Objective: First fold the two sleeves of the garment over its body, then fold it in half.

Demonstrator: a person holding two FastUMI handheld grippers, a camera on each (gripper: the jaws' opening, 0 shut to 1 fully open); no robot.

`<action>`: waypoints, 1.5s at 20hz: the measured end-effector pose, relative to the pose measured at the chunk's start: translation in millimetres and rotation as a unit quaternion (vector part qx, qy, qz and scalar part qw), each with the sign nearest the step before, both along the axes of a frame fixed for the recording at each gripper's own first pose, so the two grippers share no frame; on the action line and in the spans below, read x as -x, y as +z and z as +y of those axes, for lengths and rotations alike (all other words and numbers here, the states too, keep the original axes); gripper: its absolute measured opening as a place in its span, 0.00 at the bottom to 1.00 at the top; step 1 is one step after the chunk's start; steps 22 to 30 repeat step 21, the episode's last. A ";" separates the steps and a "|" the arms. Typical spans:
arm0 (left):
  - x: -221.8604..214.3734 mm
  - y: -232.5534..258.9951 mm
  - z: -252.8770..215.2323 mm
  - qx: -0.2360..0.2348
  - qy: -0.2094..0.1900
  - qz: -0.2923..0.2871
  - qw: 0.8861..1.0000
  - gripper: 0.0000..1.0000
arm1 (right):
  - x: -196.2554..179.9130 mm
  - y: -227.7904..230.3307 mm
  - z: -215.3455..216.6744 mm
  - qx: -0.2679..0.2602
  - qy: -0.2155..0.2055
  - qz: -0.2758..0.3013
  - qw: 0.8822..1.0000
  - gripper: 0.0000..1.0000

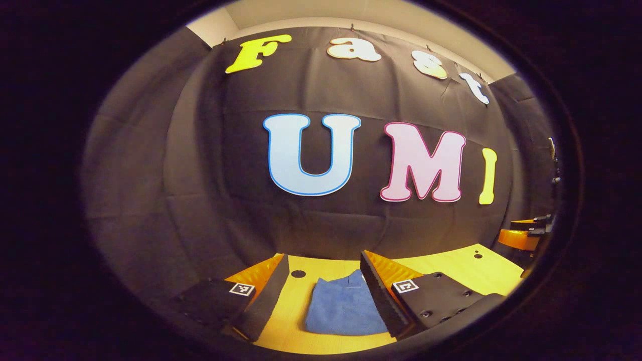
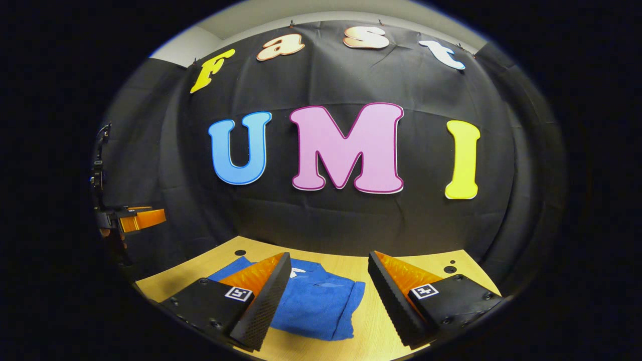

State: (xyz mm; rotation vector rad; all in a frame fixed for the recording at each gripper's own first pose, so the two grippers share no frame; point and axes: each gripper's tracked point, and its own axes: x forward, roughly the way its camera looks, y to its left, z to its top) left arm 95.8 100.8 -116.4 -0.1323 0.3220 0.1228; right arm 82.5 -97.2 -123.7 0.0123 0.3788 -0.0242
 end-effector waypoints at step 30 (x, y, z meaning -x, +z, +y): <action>53.1 19.4 4.3 0.013 0.006 -0.034 0.999 0.82 | 43.4 5.3 65.9 -0.019 0.056 0.016 0.998 0.97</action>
